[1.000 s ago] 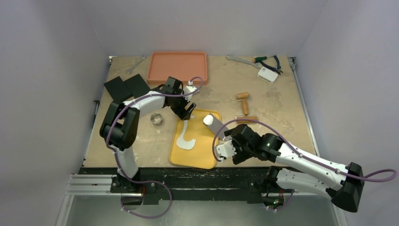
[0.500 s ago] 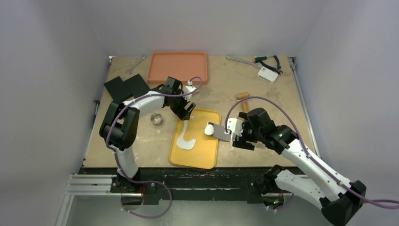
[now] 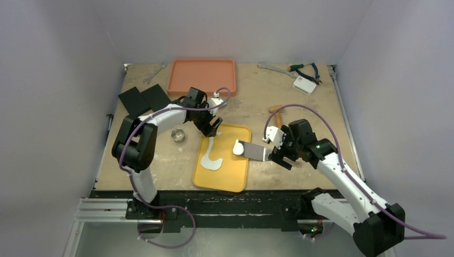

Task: Roll out the dumpling wrappers from the dough
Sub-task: Scoop the dumpling wrapper from the work surface.

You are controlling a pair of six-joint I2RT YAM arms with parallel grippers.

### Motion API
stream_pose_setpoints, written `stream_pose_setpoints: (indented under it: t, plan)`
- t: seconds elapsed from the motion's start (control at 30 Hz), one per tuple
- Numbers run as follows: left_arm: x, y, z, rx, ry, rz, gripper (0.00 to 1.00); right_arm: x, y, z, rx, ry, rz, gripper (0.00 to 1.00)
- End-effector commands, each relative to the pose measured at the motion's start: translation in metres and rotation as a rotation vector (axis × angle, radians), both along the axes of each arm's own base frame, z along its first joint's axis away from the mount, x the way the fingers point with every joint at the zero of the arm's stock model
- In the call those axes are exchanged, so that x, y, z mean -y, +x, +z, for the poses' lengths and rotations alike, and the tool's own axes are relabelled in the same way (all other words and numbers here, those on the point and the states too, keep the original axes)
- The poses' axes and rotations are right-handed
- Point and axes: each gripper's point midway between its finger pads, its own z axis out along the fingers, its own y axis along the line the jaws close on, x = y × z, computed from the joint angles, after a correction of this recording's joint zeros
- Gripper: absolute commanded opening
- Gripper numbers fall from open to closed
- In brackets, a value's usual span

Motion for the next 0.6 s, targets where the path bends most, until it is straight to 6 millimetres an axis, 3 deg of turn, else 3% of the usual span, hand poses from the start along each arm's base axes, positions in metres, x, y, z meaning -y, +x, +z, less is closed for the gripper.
stream_pose_setpoints:
  t: [0.0,0.1,0.57]
  plan:
    - [0.001,-0.002,0.018,0.047,-0.038,-0.037,0.8,0.007,0.004,-0.018,-0.038,-0.043,-0.003,0.99]
    - [0.001,-0.008,0.016,0.024,-0.04,-0.054,0.8,0.018,0.001,-0.036,-0.066,-0.111,-0.011,0.99]
    - [-0.004,-0.023,0.014,-0.015,-0.044,-0.088,0.79,0.022,0.021,-0.06,-0.065,-0.176,0.024,0.97]
